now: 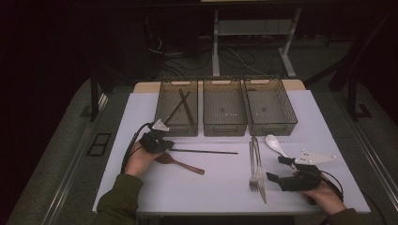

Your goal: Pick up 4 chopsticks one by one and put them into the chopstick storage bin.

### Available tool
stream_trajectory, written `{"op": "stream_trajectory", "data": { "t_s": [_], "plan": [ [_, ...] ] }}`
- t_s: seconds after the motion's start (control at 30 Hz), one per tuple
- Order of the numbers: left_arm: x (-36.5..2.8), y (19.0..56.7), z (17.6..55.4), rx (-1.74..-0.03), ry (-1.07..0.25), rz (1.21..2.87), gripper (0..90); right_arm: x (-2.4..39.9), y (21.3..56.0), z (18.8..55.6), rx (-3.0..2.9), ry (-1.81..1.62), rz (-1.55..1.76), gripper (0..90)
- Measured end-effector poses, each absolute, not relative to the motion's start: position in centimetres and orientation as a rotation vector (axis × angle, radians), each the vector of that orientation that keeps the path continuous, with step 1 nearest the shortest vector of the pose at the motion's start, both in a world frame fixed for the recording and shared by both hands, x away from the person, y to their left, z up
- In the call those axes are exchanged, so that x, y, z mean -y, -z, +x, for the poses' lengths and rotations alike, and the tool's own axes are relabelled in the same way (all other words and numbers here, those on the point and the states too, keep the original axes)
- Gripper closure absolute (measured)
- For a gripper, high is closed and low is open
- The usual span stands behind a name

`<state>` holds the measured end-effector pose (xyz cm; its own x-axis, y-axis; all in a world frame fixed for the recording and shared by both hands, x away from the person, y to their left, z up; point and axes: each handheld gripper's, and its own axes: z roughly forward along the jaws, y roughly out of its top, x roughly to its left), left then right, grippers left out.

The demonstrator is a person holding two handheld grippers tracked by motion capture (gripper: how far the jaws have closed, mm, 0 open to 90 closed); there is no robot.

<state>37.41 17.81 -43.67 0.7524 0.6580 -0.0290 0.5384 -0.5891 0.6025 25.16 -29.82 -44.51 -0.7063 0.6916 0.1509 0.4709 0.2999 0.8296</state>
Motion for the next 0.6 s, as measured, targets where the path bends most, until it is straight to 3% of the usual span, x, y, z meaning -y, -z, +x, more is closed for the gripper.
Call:
{"op": "stream_trajectory", "data": {
  "t_s": [0.3,0.6],
  "plan": [
    [-17.7,42.9,37.0,-0.851,-0.274,2.298,85.7,29.8,44.5,25.2,-2.334,-1.363,1.066,17.1],
    [-15.6,41.8,36.4,-0.716,-0.205,2.260,69.6,29.8,44.5,25.2,-2.336,-1.359,1.070,17.2]
  ]
}}
